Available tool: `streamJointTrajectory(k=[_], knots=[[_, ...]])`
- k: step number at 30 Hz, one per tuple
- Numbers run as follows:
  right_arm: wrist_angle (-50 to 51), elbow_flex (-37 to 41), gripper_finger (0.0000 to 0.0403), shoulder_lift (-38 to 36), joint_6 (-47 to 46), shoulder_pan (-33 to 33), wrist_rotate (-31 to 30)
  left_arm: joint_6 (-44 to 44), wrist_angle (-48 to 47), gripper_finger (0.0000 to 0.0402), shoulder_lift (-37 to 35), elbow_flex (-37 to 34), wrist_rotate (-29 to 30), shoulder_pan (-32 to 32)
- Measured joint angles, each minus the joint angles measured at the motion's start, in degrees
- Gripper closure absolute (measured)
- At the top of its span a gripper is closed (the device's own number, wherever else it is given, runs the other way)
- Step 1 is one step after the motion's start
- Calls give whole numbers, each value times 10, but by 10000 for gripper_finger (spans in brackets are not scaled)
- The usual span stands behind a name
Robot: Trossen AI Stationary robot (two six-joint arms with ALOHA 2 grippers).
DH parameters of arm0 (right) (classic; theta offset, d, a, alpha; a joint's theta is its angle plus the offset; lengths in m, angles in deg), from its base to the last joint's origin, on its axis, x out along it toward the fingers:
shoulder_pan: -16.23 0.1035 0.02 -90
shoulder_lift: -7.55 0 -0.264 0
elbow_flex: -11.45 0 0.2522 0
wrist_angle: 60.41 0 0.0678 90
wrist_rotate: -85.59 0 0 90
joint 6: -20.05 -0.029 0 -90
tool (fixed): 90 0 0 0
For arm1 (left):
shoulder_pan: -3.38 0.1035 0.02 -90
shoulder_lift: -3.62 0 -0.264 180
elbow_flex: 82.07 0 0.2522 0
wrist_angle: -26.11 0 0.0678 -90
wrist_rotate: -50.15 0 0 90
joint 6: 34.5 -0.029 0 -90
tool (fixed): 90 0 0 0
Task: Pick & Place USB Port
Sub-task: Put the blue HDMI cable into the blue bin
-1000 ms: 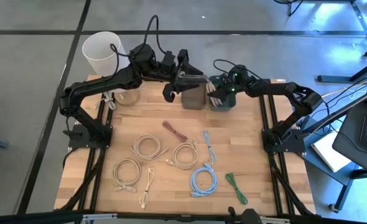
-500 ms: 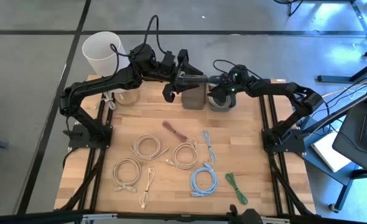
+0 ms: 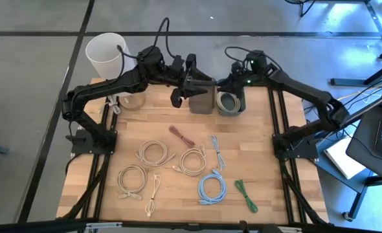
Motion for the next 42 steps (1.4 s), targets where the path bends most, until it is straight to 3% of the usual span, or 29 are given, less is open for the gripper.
streamJointTrajectory(k=[6,11,20,24,31,36,42], knots=[[157,-57,196,-47,31,43,4,-14,-70,181,-9,0,0,3],[228,-63,214,-91,36,97,7,-29,-158,181,-41,0,1,16],[230,-63,230,-133,-62,195,20,-42,-350,181,-106,0,20,11],[204,-63,231,-128,-102,232,-3,-39,-451,181,-125,0,70,-10],[313,-21,231,-113,-108,321,-78,-27,-513,181,-133,-6,143,-64],[251,41,231,-113,-173,399,-91,-9,-525,181,-134,-50,178,-84],[0,136,231,-113,-290,469,-113,-7,-473,181,-153,-108,214,-71]])
